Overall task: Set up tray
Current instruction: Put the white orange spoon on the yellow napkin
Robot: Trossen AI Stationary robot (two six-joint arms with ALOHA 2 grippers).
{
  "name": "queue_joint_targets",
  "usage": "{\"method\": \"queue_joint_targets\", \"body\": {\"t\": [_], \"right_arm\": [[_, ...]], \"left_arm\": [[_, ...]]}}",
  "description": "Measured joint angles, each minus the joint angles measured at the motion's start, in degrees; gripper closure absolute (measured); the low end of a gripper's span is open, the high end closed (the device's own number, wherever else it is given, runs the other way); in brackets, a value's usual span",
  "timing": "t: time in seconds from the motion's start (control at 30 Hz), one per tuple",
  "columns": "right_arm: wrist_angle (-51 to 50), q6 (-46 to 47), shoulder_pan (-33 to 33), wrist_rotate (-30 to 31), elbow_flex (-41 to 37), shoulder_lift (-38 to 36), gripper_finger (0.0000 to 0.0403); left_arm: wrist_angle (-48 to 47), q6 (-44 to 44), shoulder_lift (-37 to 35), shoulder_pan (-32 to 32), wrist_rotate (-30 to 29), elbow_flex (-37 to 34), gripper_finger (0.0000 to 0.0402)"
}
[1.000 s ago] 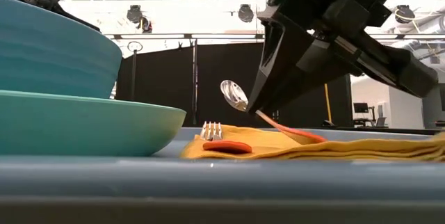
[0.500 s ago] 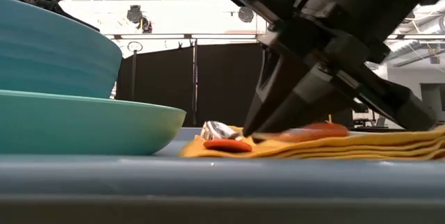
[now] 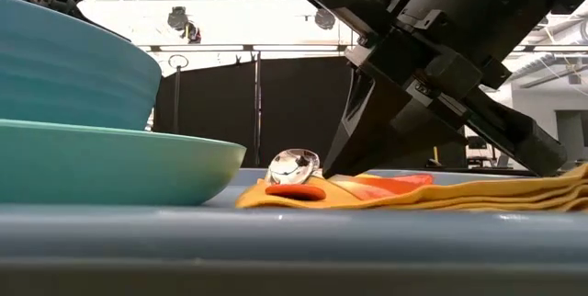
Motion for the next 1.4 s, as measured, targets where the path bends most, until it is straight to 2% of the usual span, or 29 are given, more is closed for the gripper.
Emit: {"method": "queue_joint_targets", "body": {"t": [0.4,0.73,0.97,1.2,1.4], "right_arm": [[-0.4,7.4,2.8,4.3,0.0,0.0,0.0403],[-1.2,7.2,3.0,6.1,0.0,0.0,0.0403],[-6.5,13.6,4.4,7.3,0.0,0.0,0.0403],[-4.1,10.0,3.6,7.2,0.0,0.0,0.0403],[-6.4,10.6,3.4,7.1,0.0,0.0,0.0403]], "left_arm": [[-0.1,0.0,0.0,0.0,0.0,0.0,0.0334],[-0.1,-0.4,0.0,0.0,0.0,0.0,0.0334],[-0.7,-0.5,0.0,0.0,-0.1,0.0,0.0334],[-0.6,-0.6,0.0,0.0,-0.2,0.0,0.0334],[-0.6,-0.9,0.0,0.0,-0.2,0.0,0.0334]]}}
